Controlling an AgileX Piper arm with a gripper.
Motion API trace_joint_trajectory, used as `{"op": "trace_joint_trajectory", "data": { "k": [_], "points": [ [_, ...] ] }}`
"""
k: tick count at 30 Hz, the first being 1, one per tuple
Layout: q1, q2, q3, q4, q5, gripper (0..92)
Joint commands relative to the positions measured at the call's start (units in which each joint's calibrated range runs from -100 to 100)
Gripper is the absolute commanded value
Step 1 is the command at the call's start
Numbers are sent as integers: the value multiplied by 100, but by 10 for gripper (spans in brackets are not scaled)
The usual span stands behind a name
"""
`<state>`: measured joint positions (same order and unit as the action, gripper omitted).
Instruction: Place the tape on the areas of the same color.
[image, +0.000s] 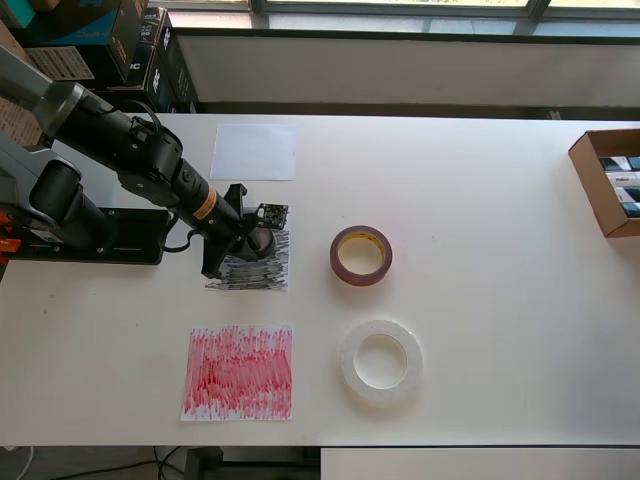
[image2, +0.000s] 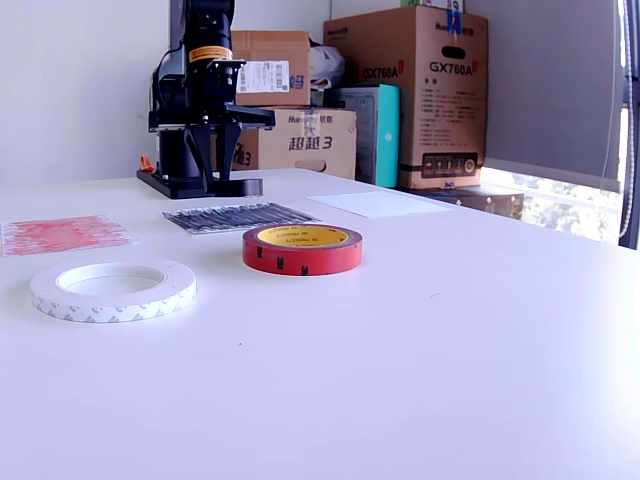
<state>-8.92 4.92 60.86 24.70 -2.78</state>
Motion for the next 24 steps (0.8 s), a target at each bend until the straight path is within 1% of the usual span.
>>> {"op": "trace_joint_trajectory", "data": {
  "k": [1, 3, 5, 8, 15, 17, 24],
  "points": [
    [25, 13, 52, 20, 17, 53],
    [25, 13, 52, 20, 17, 114],
    [25, 13, 52, 20, 17, 154],
    [25, 22, 52, 20, 17, 171],
    [25, 32, 43, 46, -57, 175],
    [73, 22, 70, 63, -172, 201],
    [128, 13, 79, 37, -180, 330]
  ]
}}
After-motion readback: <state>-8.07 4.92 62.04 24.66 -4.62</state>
